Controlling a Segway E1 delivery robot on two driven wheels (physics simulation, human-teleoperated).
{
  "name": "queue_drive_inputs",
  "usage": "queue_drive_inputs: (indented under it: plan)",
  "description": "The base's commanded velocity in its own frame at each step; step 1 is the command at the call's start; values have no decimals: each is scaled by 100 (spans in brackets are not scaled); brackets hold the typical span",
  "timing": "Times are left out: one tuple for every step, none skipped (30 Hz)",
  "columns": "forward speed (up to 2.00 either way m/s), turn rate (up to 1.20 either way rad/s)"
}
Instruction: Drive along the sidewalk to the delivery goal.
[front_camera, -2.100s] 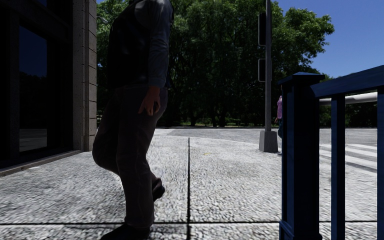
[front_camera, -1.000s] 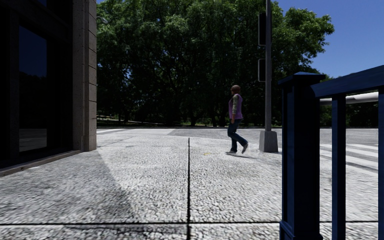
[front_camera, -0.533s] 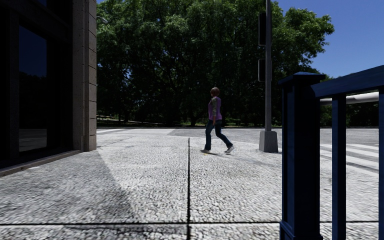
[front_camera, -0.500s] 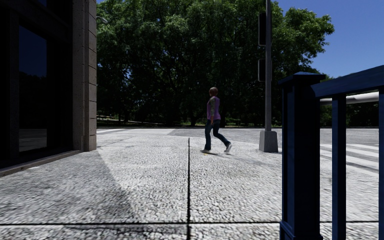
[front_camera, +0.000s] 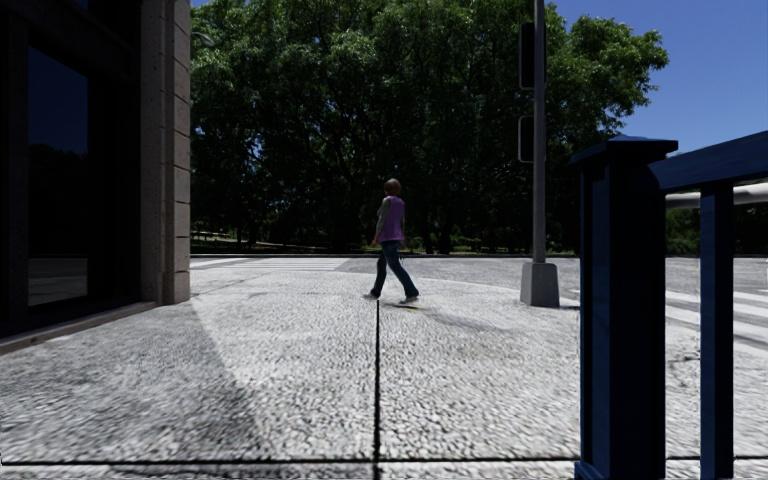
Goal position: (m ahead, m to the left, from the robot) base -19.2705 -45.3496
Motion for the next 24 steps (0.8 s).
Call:
queue_drive_inputs:
  plan:
    - [34, 0]
    - [34, 0]
    - [25, 0]
    - [22, 0]
    - [22, 0]
    - [22, 0]
    - [23, 0]
    - [26, 0]
    - [31, 0]
    - [37, 0]
    - [37, 0]
    - [41, 0]
    - [44, 0]
    - [46, 0]
    - [46, 0]
    - [49, 0]
    - [55, 0]
    - [57, 0]
    - [57, 0]
    - [58, 0]
    - [59, 0]
    - [62, 0]
    - [64, 0]
    - [64, 0]
